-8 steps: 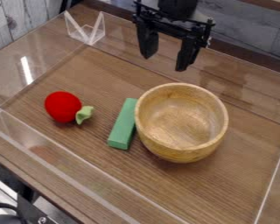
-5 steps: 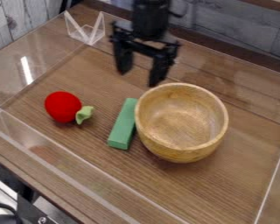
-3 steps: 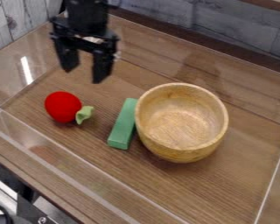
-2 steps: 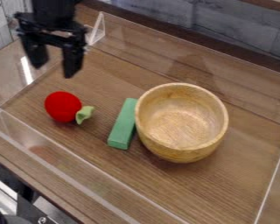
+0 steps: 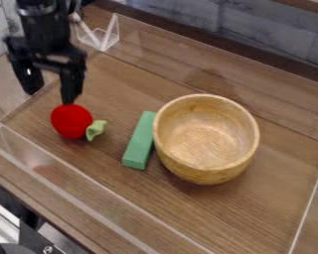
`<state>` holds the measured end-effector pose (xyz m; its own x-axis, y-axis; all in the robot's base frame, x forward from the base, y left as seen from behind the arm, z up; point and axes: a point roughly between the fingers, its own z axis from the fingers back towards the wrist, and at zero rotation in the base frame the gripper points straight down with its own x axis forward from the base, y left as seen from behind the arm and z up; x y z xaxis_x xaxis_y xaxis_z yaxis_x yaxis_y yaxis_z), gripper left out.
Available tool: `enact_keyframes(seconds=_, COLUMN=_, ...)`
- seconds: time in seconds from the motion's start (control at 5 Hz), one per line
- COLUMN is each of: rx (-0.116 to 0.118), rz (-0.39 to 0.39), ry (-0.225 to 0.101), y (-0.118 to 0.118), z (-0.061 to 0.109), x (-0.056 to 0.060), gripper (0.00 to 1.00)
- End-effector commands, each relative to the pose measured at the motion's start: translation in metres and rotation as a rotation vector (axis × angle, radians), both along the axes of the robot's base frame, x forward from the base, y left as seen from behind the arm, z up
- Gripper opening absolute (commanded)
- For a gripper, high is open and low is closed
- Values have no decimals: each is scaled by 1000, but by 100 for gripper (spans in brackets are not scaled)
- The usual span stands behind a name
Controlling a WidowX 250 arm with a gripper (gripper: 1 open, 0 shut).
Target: Move the red fruit to the right
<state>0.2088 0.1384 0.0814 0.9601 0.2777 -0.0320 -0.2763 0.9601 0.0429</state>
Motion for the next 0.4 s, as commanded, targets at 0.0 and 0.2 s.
enact_keyframes(seconds=0.0, rx=24, rz=-30, ry=-27, y=-3, z=-4, x=0, gripper=100)
enact_keyframes(seconds=0.2, rx=22, rz=-62, ry=-21, y=-7, z=-9, x=-3, gripper=100)
